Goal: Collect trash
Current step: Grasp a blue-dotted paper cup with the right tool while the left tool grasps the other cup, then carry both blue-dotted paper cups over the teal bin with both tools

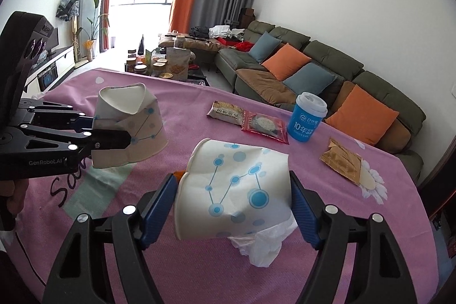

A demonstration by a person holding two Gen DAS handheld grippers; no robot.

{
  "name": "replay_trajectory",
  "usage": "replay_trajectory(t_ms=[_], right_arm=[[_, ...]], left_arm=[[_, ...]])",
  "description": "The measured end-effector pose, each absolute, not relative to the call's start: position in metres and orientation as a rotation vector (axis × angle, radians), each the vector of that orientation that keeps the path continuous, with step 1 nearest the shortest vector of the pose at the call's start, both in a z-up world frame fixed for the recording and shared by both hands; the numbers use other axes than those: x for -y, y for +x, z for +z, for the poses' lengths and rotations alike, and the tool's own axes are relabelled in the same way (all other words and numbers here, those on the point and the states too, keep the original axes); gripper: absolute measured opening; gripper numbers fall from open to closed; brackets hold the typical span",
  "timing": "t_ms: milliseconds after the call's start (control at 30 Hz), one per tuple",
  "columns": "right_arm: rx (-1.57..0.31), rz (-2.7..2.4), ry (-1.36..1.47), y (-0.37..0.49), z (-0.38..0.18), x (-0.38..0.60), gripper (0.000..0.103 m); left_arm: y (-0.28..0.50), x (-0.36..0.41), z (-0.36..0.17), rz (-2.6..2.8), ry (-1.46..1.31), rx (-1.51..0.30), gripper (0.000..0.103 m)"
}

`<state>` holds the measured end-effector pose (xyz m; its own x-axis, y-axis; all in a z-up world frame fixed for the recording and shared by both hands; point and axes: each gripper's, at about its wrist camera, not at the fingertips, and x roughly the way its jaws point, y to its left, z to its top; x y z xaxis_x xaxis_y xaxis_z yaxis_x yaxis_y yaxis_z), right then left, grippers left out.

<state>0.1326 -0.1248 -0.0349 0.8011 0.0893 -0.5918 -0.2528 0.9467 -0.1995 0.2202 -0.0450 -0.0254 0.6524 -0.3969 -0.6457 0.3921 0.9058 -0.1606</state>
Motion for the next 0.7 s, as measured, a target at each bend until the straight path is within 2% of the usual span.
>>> replay_trajectory(t_ms=[700], right_arm=[[-0.48, 0.384, -0.224, 0.099, 0.015, 0.054, 0.074]], left_arm=[[0.094, -0.084, 0.049, -0.227, -0.083, -0.56, 0.027]])
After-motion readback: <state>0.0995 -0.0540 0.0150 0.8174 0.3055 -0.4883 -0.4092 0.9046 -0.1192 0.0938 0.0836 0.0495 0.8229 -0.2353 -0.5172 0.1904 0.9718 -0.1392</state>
